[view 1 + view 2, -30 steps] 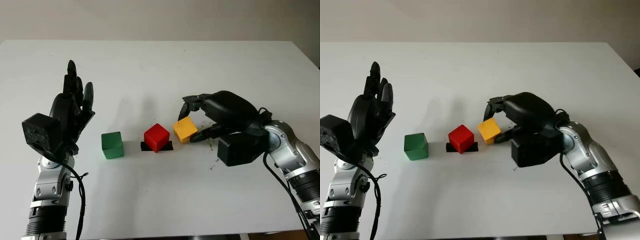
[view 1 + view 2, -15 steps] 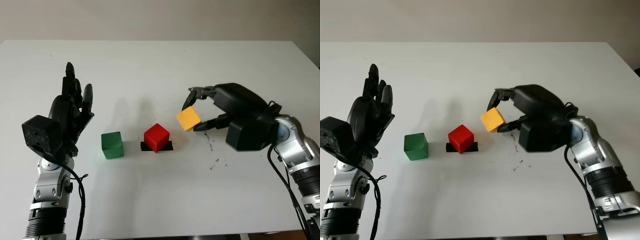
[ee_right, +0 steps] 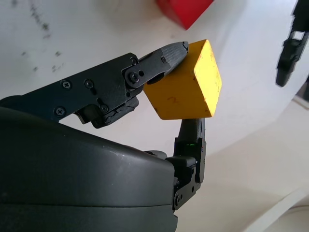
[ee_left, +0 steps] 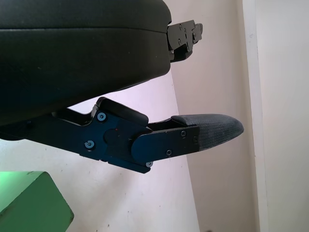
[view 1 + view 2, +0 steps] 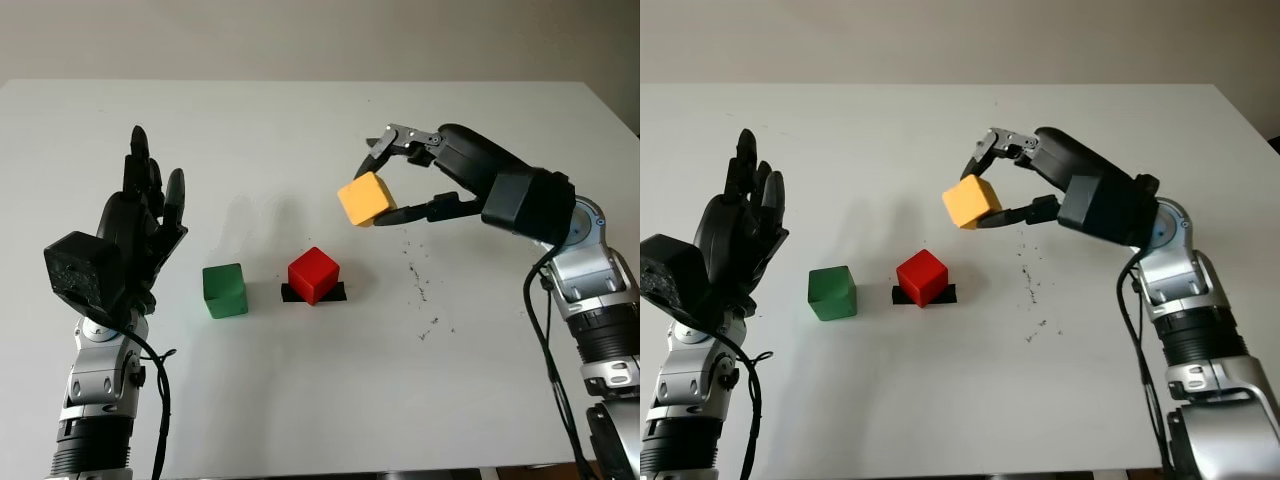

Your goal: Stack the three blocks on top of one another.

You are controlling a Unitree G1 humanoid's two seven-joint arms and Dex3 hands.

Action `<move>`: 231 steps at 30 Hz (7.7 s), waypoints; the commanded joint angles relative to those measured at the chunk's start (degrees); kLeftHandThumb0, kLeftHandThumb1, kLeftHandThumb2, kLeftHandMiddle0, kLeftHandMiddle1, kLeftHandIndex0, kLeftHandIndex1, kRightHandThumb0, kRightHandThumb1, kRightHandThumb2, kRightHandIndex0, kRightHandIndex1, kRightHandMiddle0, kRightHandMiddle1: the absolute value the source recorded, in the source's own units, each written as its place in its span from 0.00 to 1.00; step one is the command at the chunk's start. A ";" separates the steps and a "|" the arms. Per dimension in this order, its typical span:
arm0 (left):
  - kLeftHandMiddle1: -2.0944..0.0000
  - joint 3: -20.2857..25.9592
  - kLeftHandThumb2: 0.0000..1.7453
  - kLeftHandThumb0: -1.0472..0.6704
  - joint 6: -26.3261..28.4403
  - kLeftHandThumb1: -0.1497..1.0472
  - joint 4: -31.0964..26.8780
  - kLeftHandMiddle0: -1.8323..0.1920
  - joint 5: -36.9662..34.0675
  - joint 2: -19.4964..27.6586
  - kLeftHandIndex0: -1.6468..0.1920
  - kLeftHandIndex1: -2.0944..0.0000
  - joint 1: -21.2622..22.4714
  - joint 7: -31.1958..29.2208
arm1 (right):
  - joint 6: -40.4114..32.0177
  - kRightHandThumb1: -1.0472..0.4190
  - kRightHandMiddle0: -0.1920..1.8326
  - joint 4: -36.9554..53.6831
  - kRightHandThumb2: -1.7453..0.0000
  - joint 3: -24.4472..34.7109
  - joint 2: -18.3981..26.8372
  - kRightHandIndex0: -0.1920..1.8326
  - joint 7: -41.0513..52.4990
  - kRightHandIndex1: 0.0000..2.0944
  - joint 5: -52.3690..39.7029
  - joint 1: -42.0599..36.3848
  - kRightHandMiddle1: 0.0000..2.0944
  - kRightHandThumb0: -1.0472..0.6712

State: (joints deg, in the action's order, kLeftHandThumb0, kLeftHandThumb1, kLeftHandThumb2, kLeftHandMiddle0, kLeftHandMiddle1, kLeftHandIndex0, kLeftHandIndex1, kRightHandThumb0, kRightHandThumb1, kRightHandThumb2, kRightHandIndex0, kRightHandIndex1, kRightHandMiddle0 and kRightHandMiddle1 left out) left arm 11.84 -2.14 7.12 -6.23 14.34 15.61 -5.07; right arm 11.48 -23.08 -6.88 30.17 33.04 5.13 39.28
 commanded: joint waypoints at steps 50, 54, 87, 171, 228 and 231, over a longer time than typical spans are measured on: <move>0.98 0.32 0.32 0.19 -0.30 1.00 -1.51 1.00 -0.05 -0.54 1.00 0.98 -0.89 0.16 | -7.13 0.06 0.25 -6.21 0.97 -2.83 -9.61 0.22 10.64 0.02 -3.63 1.84 0.78 0.34; 0.98 0.36 0.32 0.19 -0.43 1.00 -1.51 1.00 -0.21 -0.58 1.00 0.98 -0.94 0.03 | -6.98 0.06 0.25 -6.08 0.97 -2.97 -9.12 0.22 10.05 0.02 -2.77 1.64 0.78 0.35; 0.97 0.69 0.31 0.19 -0.32 1.00 -1.36 0.99 -0.01 -0.44 0.99 0.97 -0.84 0.22 | -6.66 0.07 0.22 -3.44 0.97 -4.83 -7.44 0.23 7.96 0.02 3.40 0.21 0.65 0.33; 0.99 0.25 0.05 0.16 2.07 0.99 -20.95 0.89 18.03 17.98 0.78 0.97 -10.02 -8.90 | -21.12 0.00 0.00 20.06 0.60 11.59 -25.65 0.00 -23.49 0.00 -16.23 -22.14 0.00 0.18; 0.98 -8.80 0.29 0.15 -1.40 1.00 -14.24 0.95 33.92 17.74 0.84 0.99 -12.59 -0.85 | -21.00 0.00 0.00 20.37 0.62 11.67 -25.13 0.00 -23.97 0.00 -15.13 -22.33 0.00 0.19; 0.98 -8.15 0.33 0.15 -2.34 1.00 -14.37 0.96 33.61 16.20 0.87 0.99 -12.98 2.21 | -21.34 0.00 0.00 20.81 0.63 11.58 -25.23 0.00 -24.25 0.00 -14.93 -22.70 0.00 0.19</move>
State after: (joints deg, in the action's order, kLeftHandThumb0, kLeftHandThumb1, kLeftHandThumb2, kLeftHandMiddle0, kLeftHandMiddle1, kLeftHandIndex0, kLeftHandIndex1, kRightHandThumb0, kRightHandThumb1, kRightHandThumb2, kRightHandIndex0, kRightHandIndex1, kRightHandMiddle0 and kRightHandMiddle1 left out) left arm 2.84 -3.89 -6.42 27.57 31.26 3.25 -3.91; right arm -9.92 -3.18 4.75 4.58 8.92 -10.03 16.92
